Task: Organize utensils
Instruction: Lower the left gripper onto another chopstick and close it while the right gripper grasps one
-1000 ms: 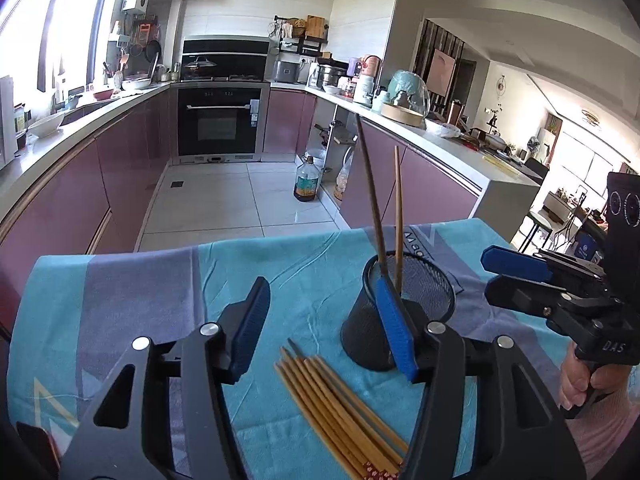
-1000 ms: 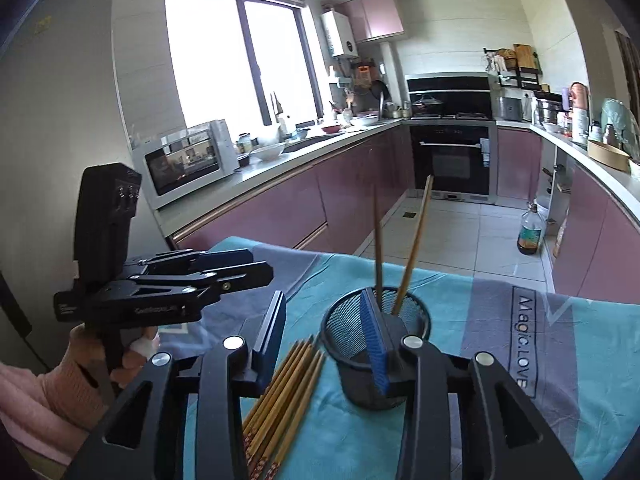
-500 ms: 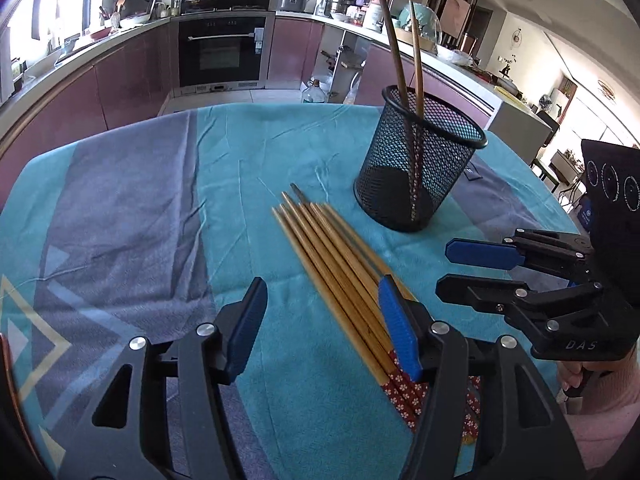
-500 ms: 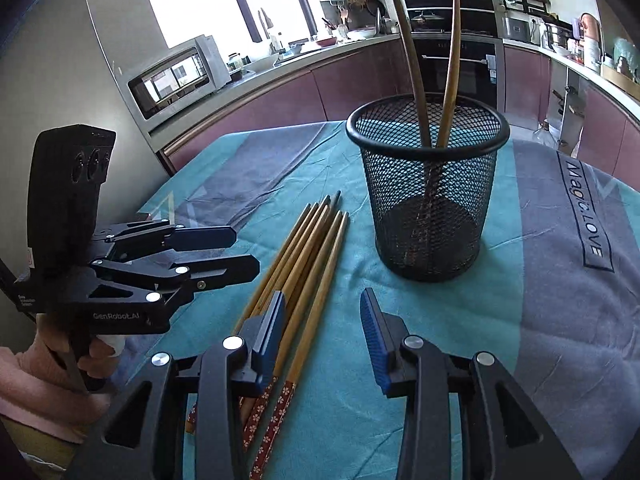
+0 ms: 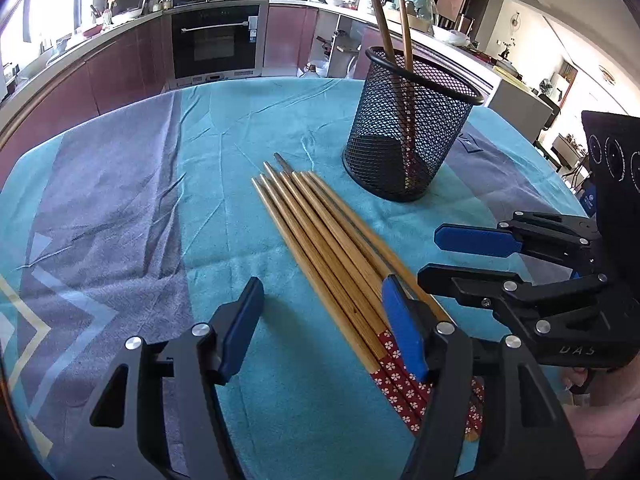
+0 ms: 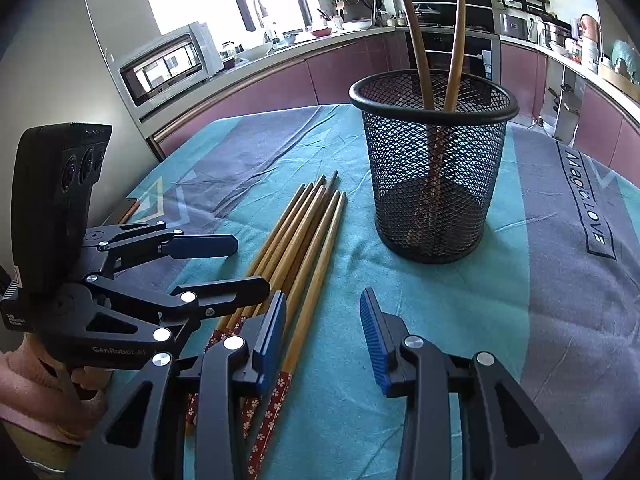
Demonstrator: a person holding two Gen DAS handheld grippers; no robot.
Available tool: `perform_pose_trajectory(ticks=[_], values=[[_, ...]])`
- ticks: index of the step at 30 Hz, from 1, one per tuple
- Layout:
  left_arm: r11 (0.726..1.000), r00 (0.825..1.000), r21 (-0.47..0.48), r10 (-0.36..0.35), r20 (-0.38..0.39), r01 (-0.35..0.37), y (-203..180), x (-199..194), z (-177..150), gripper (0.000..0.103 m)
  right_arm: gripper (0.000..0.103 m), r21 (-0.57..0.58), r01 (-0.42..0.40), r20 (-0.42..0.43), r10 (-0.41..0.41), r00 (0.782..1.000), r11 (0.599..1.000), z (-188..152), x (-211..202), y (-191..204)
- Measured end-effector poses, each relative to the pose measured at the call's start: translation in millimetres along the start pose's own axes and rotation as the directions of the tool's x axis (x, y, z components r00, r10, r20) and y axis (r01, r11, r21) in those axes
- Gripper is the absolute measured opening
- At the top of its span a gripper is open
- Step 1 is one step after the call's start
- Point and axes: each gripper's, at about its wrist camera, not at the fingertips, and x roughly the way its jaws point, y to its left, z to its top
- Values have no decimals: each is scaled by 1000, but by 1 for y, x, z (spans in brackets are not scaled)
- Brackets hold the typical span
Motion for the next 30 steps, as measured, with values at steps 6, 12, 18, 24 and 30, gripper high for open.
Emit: perform_pose_trajectory(ticks=[6, 12, 18, 24, 30], values=[[1000, 1000, 16, 23, -6, -23, 0, 1, -1, 58, 37, -13, 7, -1, -7, 1000, 1000, 0, 3, 2], [1000, 1000, -8, 1, -10, -1, 7, -1, -1, 50, 34, -21, 26, -17, -27, 1000, 999, -1, 8, 3], [1000, 1000, -16, -8, -10, 8, 13, -3, -3, 45, 30, -24, 31, -21, -32, 999, 999, 1, 11, 3], [1000, 1000, -7, -8, -12, 8, 14, -4, -4, 43, 28, -14, 38, -29, -39, 999, 999, 1, 11, -1], [1000, 1000, 17, 3, -22, -3, 16, -6, -7, 39, 28, -38, 70, -39, -72, 997, 997, 1, 10, 0]])
